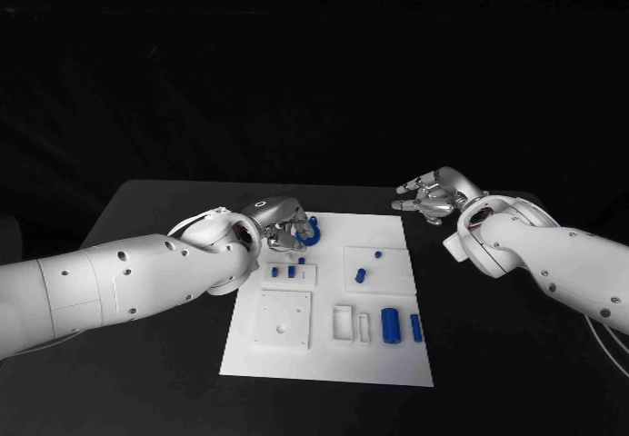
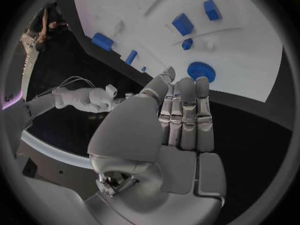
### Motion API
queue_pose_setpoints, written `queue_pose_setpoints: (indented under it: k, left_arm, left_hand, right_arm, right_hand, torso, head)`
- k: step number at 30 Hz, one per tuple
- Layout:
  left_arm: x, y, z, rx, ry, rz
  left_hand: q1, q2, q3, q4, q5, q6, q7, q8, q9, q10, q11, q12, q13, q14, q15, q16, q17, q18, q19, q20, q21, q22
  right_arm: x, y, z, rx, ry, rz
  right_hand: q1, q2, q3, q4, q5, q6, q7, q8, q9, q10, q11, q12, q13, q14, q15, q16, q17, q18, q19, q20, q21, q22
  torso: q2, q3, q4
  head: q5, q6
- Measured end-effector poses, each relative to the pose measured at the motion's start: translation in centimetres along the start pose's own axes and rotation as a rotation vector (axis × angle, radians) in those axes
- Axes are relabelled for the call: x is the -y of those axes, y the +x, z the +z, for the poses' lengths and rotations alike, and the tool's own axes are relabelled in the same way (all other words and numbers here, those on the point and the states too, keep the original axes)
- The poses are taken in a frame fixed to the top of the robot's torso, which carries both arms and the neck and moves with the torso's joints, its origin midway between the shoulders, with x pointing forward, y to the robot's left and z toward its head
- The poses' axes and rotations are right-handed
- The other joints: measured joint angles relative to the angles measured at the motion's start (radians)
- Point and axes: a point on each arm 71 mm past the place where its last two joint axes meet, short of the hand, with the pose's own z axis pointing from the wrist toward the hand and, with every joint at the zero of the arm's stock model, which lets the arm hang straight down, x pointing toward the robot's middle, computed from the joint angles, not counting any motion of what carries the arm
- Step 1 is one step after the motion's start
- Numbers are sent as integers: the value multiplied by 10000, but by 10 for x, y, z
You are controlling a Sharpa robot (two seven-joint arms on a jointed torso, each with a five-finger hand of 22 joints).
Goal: Assemble the parts on the task board
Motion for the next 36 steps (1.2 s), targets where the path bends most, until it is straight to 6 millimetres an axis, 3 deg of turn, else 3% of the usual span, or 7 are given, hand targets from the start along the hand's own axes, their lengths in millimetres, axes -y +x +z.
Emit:
queue_pose_setpoints:
  k: [7,10,26,36]
  left_arm:
    - [5,5,5,-558,272,1019]
    - [5,8,7,-821,269,1312]
    - [-1,18,12,-1751,30,1985]
    - [-5,21,14,-1941,-95,2095]
  left_hand:
    - [-130,-130,393,265,0,-26,11,0,-4,-324,53,0,-15,116,6,149,-143,0,242,11,-188,-1]
    - [-156,-156,533,404,-29,-26,11,1,-10,-417,64,0,-15,117,8,219,-198,151,314,5,-262,-2]
    - [-168,-354,787,793,-28,-246,5,2,-31,-475,100,-32,-14,240,29,265,-348,152,508,27,-420,-3]
    - [-168,-354,834,885,-28,-245,5,2,-31,-475,100,-32,-13,277,-8,303,-360,152,580,26,-474,-5]
  right_arm:
    - [-1,1,0,-17,-22,15]
    - [-1,1,0,-25,-32,21]
    - [-3,3,0,-64,-74,42]
    - [-4,4,0,-90,-106,55]
  right_hand:
    - [0,0,0,0,0,0,0,0,0,0,0,0,0,0,0,0,0,-1,0,0,0,0]
    - [0,0,0,0,0,1,-1,0,0,0,0,0,0,0,0,0,0,0,0,0,0,0]
    - [0,0,0,0,-1,2,-2,0,0,0,0,0,1,0,0,0,1,0,0,0,0,0]
    - [0,0,0,0,-1,3,-3,0,0,0,0,0,1,0,0,0,1,-1,0,0,0,0]
  torso:
    - [1,-7,8]
    - [1,-7,9]
    - [1,-12,13]
    - [-7,-13,27]
  head:
    - [-19,-22]
    - [-25,-38]
    - [-86,-81]
    - [-123,-111]
